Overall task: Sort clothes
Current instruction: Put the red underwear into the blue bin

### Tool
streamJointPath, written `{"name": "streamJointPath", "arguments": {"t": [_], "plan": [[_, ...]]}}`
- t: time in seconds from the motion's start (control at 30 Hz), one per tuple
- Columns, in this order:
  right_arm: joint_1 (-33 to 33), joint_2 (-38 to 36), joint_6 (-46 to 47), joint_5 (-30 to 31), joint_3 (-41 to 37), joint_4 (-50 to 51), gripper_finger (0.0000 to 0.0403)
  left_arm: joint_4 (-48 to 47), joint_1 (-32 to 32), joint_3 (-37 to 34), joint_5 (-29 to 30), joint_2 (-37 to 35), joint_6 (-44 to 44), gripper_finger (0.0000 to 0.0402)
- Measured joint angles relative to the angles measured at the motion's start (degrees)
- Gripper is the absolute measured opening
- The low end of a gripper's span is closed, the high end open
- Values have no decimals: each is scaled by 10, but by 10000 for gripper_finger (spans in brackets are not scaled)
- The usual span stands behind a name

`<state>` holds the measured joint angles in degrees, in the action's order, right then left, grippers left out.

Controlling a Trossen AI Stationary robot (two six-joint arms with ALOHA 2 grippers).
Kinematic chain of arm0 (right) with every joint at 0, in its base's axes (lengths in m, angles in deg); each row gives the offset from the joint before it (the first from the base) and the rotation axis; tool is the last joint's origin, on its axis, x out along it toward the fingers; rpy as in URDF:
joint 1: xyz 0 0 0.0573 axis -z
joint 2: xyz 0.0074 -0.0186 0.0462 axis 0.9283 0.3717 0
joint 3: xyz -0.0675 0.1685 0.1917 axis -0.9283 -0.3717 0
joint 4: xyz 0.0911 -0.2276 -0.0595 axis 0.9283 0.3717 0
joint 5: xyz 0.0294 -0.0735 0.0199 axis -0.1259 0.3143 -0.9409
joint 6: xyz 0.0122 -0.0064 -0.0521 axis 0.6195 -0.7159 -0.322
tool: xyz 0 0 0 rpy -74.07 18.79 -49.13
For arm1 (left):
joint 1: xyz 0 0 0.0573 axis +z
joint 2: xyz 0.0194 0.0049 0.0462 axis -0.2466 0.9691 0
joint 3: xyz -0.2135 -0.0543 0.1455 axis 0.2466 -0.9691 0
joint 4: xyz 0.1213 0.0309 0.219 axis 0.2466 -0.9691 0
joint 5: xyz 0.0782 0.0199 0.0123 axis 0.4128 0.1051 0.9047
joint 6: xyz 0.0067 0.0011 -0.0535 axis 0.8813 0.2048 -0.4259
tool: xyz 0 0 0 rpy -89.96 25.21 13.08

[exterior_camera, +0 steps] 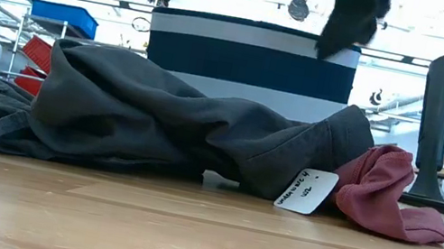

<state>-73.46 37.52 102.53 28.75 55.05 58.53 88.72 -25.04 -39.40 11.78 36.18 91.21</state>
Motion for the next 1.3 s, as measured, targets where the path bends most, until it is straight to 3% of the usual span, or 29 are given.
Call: {"name": "streamJointPath", "arguments": {"t": [0.1, 0.27, 0.97, 1.07, 1.23, 1.3], "plan": [[-3, 0, 53, 14, -84, -79, 174, 0, 0, 0, 0, 0, 0, 137], [-1, 0, 111, 100, -184, -165, 174, 0, 0, 0, 0, 0, 0, 137], [20, -1, 163, 117, -381, -425, 171, 0, 0, 0, 0, 0, 0, 137], [19, -1, 164, 116, -396, -468, 145, 0, 0, 0, 0, 0, 0, 137], [19, -1, 159, 99, -399, -489, 32, 0, 0, 0, 0, 0, 0, 137], [19, -1, 148, 81, -399, -504, 10, 0, 0, 0, 0, 0, 0, 137]]}}
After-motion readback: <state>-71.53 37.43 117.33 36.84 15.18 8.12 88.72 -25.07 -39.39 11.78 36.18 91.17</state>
